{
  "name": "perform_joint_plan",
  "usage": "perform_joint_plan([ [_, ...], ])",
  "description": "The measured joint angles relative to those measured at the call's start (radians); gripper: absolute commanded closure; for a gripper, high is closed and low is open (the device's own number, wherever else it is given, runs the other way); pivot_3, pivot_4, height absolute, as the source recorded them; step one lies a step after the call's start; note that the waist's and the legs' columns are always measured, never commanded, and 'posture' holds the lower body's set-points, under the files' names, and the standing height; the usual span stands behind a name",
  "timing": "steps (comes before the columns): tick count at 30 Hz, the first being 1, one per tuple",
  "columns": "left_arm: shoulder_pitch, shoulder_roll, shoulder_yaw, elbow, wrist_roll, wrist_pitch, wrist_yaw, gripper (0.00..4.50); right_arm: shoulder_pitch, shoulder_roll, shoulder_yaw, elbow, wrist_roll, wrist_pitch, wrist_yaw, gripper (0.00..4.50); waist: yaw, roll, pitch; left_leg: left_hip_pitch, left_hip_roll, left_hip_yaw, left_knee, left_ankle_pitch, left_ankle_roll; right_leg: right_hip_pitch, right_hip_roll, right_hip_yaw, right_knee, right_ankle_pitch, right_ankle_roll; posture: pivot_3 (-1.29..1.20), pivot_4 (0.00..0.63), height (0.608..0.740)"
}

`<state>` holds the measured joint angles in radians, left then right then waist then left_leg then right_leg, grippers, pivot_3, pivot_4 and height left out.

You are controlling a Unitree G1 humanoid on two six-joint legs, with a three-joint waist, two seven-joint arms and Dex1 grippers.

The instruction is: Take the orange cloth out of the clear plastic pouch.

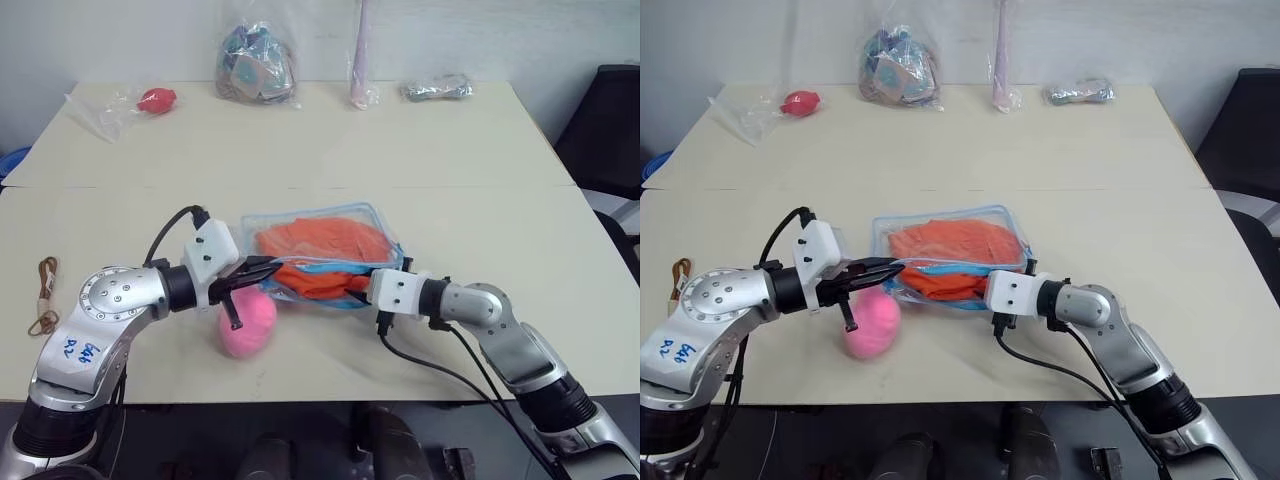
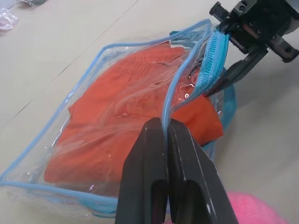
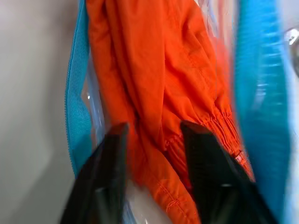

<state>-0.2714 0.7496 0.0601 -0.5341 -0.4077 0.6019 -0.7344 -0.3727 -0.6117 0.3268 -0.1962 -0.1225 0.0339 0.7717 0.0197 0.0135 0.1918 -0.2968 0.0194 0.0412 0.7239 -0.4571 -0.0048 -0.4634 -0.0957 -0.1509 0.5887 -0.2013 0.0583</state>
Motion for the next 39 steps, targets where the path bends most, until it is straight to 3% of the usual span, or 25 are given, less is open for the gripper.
perform_joint_plan([
  [4,0.000,0.003,0.000,-0.001,0.000,0.000,-0.001,4.50,0.009,0.000,0.002,0.002,-0.034,-0.045,0.001,0.50,-0.002,0.000,0.000,0.000,0.000,0.000,0.000,0.000,0.000,0.000,0.000,0.000,0.000,0.000,0.000,0.00,0.150,0.740],
  [24,0.000,0.003,-0.005,-0.009,0.000,0.010,0.002,4.50,-0.096,0.058,0.081,0.147,-0.316,-0.286,-0.124,0.50,-0.024,0.000,0.000,0.001,0.000,0.000,0.000,0.000,0.000,0.000,0.000,0.000,0.000,0.000,0.000,0.00,0.150,0.740],
  [36,-0.007,-0.001,-0.023,-0.010,0.000,0.021,0.012,4.50,-0.274,0.145,0.182,0.380,-0.563,-0.361,-0.343,0.50,-0.027,-0.002,-0.002,0.005,0.001,0.000,0.000,0.000,-0.001,0.004,0.000,0.004,0.001,0.000,0.000,0.00,0.150,0.740],
  [39,-0.016,-0.001,-0.027,-0.009,0.000,0.022,0.012,4.50,-0.277,0.156,0.181,0.402,-0.559,-0.361,-0.347,1.04,-0.026,-0.002,-0.002,0.011,0.001,0.000,-0.001,0.000,-0.001,0.005,0.000,0.009,0.001,0.000,0.000,0.00,0.150,0.740],
])
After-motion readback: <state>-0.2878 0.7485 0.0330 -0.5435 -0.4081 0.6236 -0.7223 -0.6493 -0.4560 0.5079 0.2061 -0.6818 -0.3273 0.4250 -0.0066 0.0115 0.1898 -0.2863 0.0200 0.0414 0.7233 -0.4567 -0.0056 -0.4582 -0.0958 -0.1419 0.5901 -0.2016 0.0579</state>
